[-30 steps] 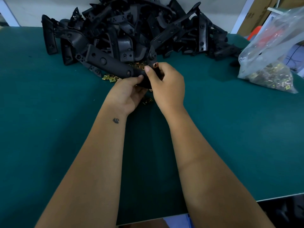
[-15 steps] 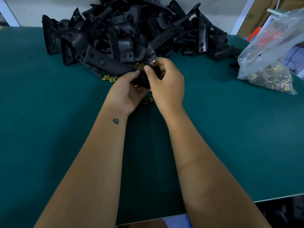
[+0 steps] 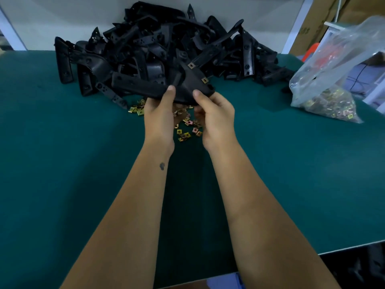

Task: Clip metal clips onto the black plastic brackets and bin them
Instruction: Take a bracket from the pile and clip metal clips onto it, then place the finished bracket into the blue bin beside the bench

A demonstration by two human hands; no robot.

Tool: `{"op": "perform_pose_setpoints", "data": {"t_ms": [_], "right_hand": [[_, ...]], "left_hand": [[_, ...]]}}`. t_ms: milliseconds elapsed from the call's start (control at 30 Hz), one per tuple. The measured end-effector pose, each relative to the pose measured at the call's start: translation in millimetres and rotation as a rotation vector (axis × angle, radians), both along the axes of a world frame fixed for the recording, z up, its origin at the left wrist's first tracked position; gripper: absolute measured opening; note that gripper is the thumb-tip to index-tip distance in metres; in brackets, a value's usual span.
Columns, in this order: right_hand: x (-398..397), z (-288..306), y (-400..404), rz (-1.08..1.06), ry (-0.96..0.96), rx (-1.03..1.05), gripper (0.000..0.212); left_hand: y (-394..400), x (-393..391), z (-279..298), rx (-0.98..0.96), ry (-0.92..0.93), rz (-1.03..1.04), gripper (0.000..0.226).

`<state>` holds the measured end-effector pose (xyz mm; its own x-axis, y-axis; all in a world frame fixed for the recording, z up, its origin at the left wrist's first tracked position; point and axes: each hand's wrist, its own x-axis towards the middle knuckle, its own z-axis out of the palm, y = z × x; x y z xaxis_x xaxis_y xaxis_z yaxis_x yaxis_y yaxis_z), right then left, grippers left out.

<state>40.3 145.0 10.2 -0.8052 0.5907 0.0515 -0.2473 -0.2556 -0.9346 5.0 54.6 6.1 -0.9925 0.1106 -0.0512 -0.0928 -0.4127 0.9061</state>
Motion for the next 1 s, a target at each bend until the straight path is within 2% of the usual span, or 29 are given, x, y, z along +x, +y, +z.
{"op": "perform_pose_setpoints", "data": {"t_ms": [33,100,233,333,433,500,600,700,833,933,1000], "right_hand": [[3.3,1.2,2.6,-0.010,0.010,-0.027,0.048],[11.4,2.0,5.0,-0.001,0.036,-0.104,0.047],[25.7,2.2,2.2,0.011,0.085,-0.308,0.009],[38.6,5.8,9.0,-0.049,0.119,-0.382,0.015],[66.1,13.0,29.0,-0.159,0.171,-0.406,0.012],[96.5,16.5,50.6,-0.275,0.187,-0.368,0.013],[155.1,20.3,89.2,-0.477,0.259,-0.299,0.019],[225.4,18.5,126.5,-0.735,0.267,-0.228,0.021],[320.6,-8.4,157.1,-1.045,0.181,-0.237,0.017],[375.5,-41.1,164.5,-1.207,0.015,-0.329,0.016],[399.9,-67.2,164.5,-1.292,-0.113,-0.385,0.023]], "left_hand": [[0.6,1.2,0.4,-0.007,0.011,0.010,0.008],[1.2,3.7,2.1,-0.055,0.048,0.028,0.005],[15.5,23.8,2.8,-0.051,0.080,-0.032,0.005],[40.6,57.2,6.2,0.019,0.064,-0.037,0.013],[69.5,90.6,13.3,0.019,0.061,-0.085,0.015],[87.7,110.2,18.7,-0.033,0.061,-0.227,0.011],[108.6,140.7,28.3,-0.057,0.055,-0.557,0.004],[132.6,176.1,32.5,-0.028,0.081,-0.659,0.006],[170.1,256.5,19.1,-0.116,0.103,-0.878,0.013],[189.5,318.7,-10.3,-0.155,-0.012,-1.011,0.016],[195.3,344.7,-37.4,-0.228,-0.135,-1.064,0.014]]}}
